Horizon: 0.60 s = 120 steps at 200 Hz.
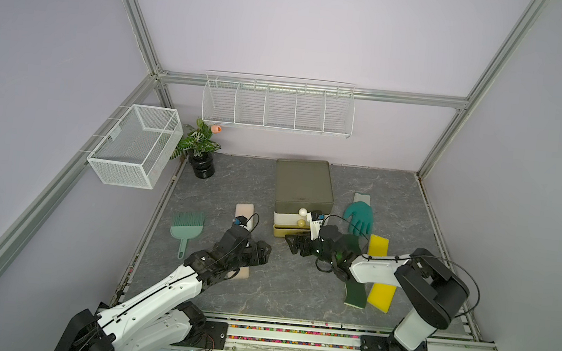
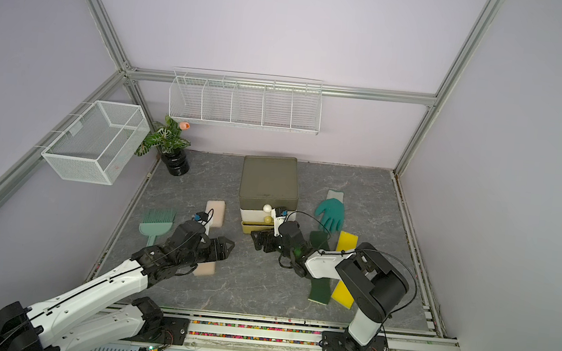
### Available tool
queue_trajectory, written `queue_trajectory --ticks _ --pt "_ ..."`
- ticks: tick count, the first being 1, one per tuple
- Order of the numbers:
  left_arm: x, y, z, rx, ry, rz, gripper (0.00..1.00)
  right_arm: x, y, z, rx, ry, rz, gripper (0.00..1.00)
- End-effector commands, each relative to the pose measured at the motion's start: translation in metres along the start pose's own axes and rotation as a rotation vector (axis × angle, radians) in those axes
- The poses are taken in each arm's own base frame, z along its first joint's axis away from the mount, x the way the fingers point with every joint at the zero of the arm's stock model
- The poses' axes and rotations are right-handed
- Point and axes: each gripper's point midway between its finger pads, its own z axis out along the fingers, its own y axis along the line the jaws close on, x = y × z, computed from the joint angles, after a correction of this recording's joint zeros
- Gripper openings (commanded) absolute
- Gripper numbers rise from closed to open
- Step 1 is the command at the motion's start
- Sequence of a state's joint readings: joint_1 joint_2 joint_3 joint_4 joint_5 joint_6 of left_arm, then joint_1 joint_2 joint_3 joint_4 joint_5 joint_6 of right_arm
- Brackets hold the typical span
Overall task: Take the sponge out of the drawer
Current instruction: Close the drawer in the storage box.
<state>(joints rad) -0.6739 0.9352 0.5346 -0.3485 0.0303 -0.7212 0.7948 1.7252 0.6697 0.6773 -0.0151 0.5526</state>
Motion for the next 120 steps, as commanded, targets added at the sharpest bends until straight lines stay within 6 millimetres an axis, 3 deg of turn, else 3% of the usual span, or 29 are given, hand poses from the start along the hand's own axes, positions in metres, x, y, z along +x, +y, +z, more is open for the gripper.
queue_trajectory --ticks 1,71,120 --pt "-0.002 0.002 0.001 -0.004 -0.012 0.011 0.79 0.014 -0.008 0.005 0.018 0.008 -0.043 0.93" --pt "-0.002 0.001 0.002 -0.003 -0.008 0.012 0.79 0.026 -0.027 0.010 0.054 -0.069 -0.054 0.95" --pt "-0.003 0.001 0.001 -0.004 -0.014 0.014 0.79 0.022 -0.029 0.007 0.072 -0.107 -0.081 0.95"
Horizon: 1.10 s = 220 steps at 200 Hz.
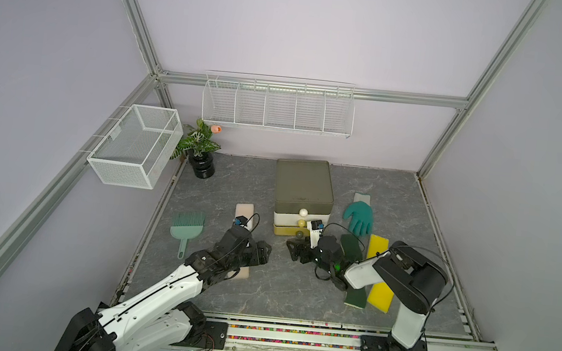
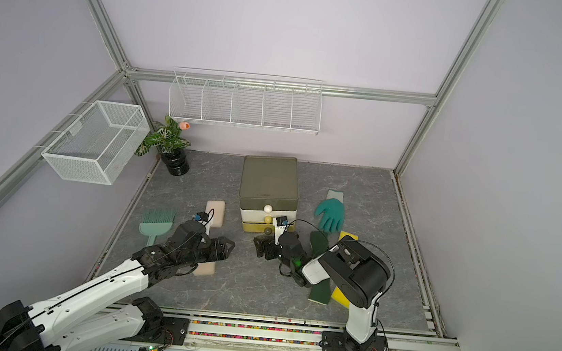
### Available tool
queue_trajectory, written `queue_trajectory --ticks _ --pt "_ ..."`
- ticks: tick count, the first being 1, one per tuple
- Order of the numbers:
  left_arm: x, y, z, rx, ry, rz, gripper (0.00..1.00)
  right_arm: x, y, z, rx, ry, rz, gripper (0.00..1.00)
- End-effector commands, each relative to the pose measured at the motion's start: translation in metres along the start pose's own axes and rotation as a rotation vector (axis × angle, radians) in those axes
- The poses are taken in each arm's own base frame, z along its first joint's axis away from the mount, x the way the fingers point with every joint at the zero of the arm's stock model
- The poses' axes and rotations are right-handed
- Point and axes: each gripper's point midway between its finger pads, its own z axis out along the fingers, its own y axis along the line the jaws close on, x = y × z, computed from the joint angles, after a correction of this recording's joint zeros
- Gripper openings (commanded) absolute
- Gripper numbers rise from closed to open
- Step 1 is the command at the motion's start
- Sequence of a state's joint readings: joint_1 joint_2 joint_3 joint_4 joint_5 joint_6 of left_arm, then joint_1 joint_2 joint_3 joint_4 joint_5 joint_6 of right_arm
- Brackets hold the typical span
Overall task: Take the sponge out of the drawer
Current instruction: Close the drawer in the storage box.
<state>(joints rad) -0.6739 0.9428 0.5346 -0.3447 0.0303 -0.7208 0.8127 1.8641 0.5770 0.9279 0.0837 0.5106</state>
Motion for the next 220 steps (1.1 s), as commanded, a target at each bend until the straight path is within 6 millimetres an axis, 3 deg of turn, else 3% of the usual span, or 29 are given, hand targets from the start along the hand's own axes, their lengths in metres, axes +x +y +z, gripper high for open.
queue_trajectory --ticks 1,220 --pt "-0.004 0.001 0.000 -0.002 -0.017 0.015 0.79 -0.006 -0.001 -0.002 0.011 -0.050 -0.030 0.95" --pt "0.001 0.007 -0.001 -0.006 -0.021 0.007 0.80 -0.018 -0.001 0.018 0.004 -0.140 -0.020 0.97"
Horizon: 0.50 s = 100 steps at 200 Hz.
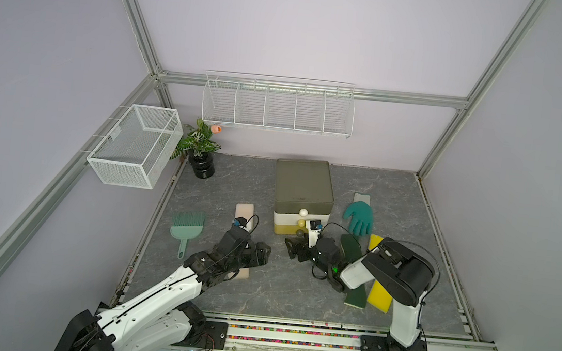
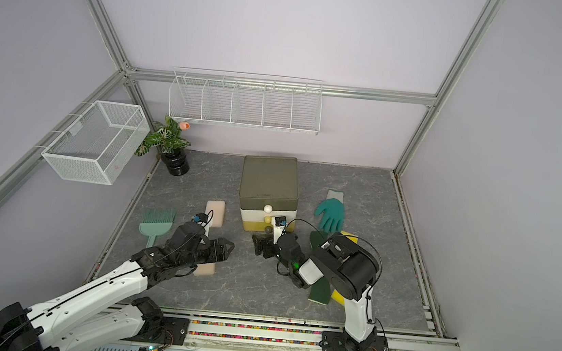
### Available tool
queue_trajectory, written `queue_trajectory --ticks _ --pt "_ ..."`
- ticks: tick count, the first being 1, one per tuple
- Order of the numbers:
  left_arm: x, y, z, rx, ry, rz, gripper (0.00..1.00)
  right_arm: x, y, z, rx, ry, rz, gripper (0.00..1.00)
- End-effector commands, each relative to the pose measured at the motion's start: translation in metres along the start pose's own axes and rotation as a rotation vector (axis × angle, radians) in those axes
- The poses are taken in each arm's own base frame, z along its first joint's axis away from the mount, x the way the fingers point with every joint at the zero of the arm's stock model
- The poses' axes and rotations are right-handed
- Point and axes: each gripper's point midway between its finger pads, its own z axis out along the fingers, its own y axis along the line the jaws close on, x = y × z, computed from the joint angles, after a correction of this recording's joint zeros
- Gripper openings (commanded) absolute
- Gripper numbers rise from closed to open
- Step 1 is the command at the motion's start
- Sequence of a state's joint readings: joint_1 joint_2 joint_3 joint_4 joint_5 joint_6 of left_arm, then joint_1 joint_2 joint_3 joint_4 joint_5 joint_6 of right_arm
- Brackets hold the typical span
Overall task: Take the sponge out of the drawer
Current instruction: Close the drawer in the storage box.
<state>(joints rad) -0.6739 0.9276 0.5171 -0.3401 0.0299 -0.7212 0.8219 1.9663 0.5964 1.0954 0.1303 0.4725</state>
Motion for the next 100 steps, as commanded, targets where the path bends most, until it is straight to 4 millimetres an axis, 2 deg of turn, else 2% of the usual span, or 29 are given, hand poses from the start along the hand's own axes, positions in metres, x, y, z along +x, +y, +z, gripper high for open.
queue_trajectory --ticks 1,56,100 --pt "-0.002 0.004 0.000 -0.008 -0.020 0.007 0.80 -0.009 -0.002 0.006 0.013 -0.047 0.018 0.97" --pt "-0.007 0.005 -0.007 -0.018 -0.049 0.010 0.84 -0.012 0.001 -0.005 0.004 -0.050 0.023 0.97" --pt "-0.014 0.005 -0.015 -0.028 -0.080 0.024 0.85 -0.020 0.008 -0.025 -0.009 -0.059 0.014 0.97"
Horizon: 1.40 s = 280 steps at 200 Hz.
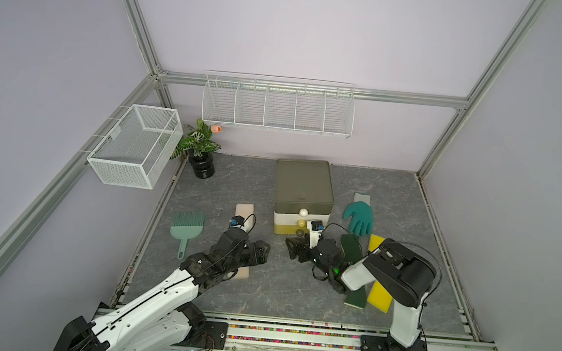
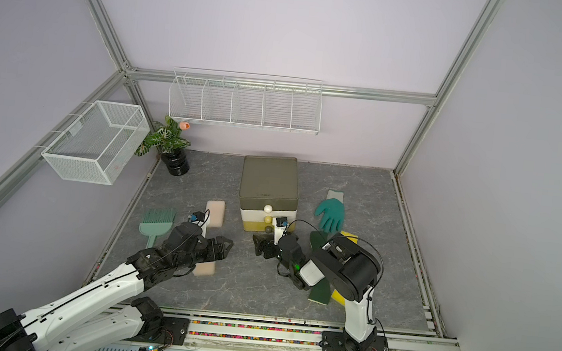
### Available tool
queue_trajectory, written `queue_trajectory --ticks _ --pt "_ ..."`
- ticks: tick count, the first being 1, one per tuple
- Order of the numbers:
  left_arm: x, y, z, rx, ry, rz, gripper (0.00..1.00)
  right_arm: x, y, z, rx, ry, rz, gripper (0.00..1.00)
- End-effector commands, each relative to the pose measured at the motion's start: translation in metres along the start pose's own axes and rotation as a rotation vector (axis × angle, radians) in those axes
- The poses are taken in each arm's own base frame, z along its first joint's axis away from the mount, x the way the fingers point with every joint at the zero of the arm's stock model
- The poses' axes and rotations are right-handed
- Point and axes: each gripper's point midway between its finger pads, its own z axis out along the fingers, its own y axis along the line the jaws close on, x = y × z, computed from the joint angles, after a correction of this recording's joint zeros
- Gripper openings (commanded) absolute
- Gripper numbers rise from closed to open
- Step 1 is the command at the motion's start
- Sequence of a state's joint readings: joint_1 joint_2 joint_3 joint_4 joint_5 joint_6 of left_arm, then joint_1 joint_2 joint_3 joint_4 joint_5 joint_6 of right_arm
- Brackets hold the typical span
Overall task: Take the sponge out of the drawer
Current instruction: Close the drawer in the storage box, then reset both arms
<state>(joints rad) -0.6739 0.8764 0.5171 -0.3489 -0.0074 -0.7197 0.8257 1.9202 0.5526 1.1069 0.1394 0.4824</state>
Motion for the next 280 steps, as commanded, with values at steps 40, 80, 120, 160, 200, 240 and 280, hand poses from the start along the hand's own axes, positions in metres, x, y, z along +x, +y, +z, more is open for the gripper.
queue_trajectory --ticks 40,80,120,160,200,240,280 --pt "-0.013 0.008 -0.012 -0.051 -0.059 0.041 0.87 -0.017 0.004 -0.037 0.002 -0.042 0.003 0.97" --pt "-0.029 0.008 -0.025 -0.079 -0.128 0.070 0.88 -0.023 -0.002 -0.065 0.038 -0.052 -0.006 0.97" --pt "-0.053 0.012 -0.042 -0.137 -0.235 0.105 0.91 -0.036 -0.013 -0.094 0.113 -0.072 -0.022 0.98" --pt "-0.081 0.008 -0.068 -0.161 -0.379 0.164 0.93 -0.062 -0.030 -0.133 0.241 -0.118 -0.041 0.95" --pt "-0.110 0.013 -0.092 -0.247 -0.526 0.223 1.00 -0.097 -0.059 -0.183 0.350 -0.221 -0.001 0.89" --pt "-0.138 0.014 -0.107 -0.353 -0.657 0.297 1.00 -0.127 -0.086 -0.240 0.460 -0.376 0.004 0.89" --pt "-0.160 0.020 -0.115 -0.447 -0.761 0.337 1.00 -0.134 -0.099 -0.266 0.529 -0.422 -0.024 0.89"
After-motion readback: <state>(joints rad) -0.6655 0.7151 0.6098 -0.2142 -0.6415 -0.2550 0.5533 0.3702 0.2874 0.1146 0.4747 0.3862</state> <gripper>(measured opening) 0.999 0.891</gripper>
